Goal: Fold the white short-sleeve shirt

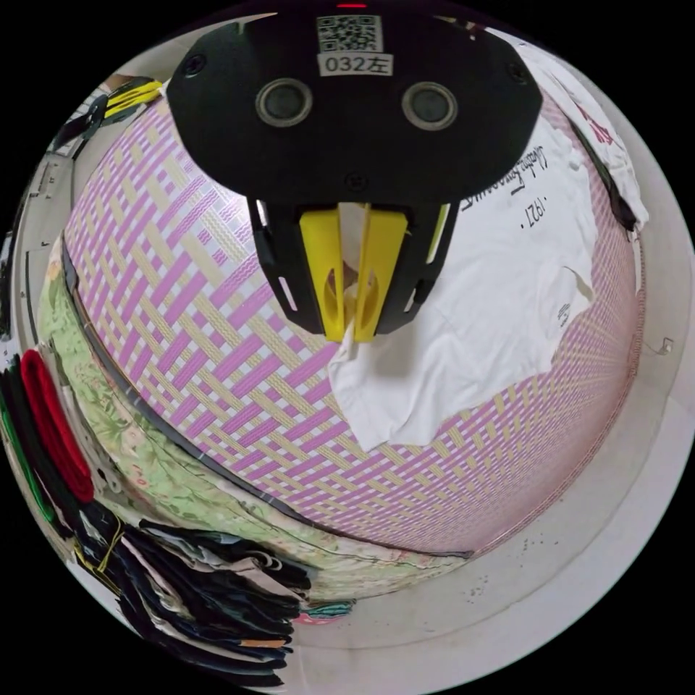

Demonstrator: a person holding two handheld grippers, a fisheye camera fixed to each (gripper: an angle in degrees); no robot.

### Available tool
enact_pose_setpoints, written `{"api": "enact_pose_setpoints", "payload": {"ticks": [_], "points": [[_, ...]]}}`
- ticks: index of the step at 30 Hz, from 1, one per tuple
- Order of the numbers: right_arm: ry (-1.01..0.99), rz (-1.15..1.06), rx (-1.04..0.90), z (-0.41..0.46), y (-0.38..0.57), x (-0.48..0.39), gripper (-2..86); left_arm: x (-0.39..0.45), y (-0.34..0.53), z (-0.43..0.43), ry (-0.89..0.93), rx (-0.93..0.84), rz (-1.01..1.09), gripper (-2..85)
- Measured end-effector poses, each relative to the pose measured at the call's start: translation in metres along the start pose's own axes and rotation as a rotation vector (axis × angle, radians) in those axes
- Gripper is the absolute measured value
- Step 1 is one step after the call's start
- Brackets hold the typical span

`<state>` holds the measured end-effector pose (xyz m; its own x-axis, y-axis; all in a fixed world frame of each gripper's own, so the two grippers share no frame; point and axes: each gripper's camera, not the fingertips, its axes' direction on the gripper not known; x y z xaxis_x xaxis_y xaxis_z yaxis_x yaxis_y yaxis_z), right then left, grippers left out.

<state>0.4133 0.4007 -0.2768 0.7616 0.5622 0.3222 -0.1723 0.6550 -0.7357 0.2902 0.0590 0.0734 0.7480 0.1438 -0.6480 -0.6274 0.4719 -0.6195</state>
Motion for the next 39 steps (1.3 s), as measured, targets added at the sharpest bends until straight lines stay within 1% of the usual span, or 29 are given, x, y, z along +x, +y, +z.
{"api": "enact_pose_setpoints", "payload": {"ticks": [2,3,5,6,8,9,11,12,14,15,17,19,20,21,23,26,27,30,32,34,35,36,37,38,39], "points": [[0.044,0.03,0.026,-0.015,0.006,0.007,-0.8,-0.019,0.002,-0.003,0.161,0.04,-0.05,0.0],[0.056,0.039,0.035,-0.02,0.008,0.009,-0.8,-0.025,0.003,-0.002,0.207,0.045,-0.067,0.0],[0.095,0.076,0.065,-0.034,0.014,0.015,-0.9,-0.054,0.006,0.003,0.384,0.055,-0.16,0.0],[0.103,0.082,0.07,-0.037,0.014,0.016,-0.9,-0.062,0.008,0.005,0.428,0.061,-0.186,0.0],[0.13,0.073,0.086,-0.047,0.013,0.009,-0.9,-0.097,0.018,0.011,0.606,0.096,-0.3,0.0],[0.137,0.062,0.09,-0.049,0.012,0.005,-0.9,-0.107,0.021,0.011,0.652,0.111,-0.326,0.0],[0.164,-0.012,0.108,-0.056,0.001,-0.02,-0.9,-0.15,0.039,0.008,0.845,0.217,-0.425,-0.1],[0.167,-0.038,0.111,-0.057,-0.002,-0.029,-0.9,-0.162,0.045,0.006,0.892,0.247,-0.442,-0.2],[0.164,-0.172,0.115,-0.056,-0.016,-0.069,-0.9,-0.21,0.075,-0.004,1.063,0.396,-0.501,-0.4],[0.167,-0.211,0.111,-0.054,-0.019,-0.081,-0.9,-0.224,0.086,-0.007,1.099,0.441,-0.515,-0.5],[0.172,-0.375,0.067,-0.038,-0.029,-0.128,-0.9,-0.276,0.136,-0.016,1.175,0.605,-0.565,-0.8],[0.15,-0.471,0.024,-0.018,-0.032,-0.156,-0.9,-0.313,0.176,-0.012,1.18,0.67,-0.61,-1.2],[0.125,-0.51,-0.027,0.0,-0.034,-0.167,-0.9,-0.335,0.201,-0.002,1.152,0.652,-0.659,-1.4],[0.114,-0.52,-0.061,0.011,-0.035,-0.17,-0.9,-0.345,0.211,0.005,1.125,0.623,-0.69,-1.5],[0.112,-0.516,-0.197,0.055,-0.036,-0.172,-0.9,-0.37,0.242,0.024,0.99,0.517,-0.772,-1.6],[0.13,-0.483,-0.315,0.091,-0.03,-0.166,-0.9,-0.373,0.25,0.035,0.881,0.419,-0.778,-1.6],[0.12,-0.477,-0.326,0.093,-0.029,-0.166,-0.9,-0.372,0.25,0.036,0.868,0.413,-0.778,-1.5],[0.1,-0.457,-0.325,0.091,-0.029,-0.168,-0.7,-0.363,0.251,0.035,0.876,0.481,-0.773,-1.5],[0.08,-0.477,-0.318,0.085,-0.032,-0.172,-0.3,-0.352,0.255,0.024,0.874,0.581,-0.753,-1.5],[0.022,-0.471,-0.349,0.087,-0.036,-0.172,0.7,-0.339,0.259,0.014,0.81,0.646,-0.713,-1.4],[-0.047,-0.456,-0.388,0.091,-0.038,-0.17,3.2,-0.333,0.264,0.011,0.742,0.655,-0.725,-1.1],[-0.092,-0.45,-0.409,0.092,-0.039,-0.168,4.4,-0.33,0.266,0.011,0.71,0.654,-0.734,-0.9],[-0.167,-0.432,-0.433,0.092,-0.04,-0.163,5.4,-0.328,0.264,0.015,0.681,0.604,-0.724,0.0],[-0.171,-0.407,-0.4,0.083,-0.041,-0.157,5.9,-0.33,0.26,0.023,0.675,0.514,-0.731,1.5],[-0.151,-0.391,-0.369,0.077,-0.041,-0.154,5.9,-0.331,0.259,0.026,0.682,0.479,-0.729,2.2]]}}
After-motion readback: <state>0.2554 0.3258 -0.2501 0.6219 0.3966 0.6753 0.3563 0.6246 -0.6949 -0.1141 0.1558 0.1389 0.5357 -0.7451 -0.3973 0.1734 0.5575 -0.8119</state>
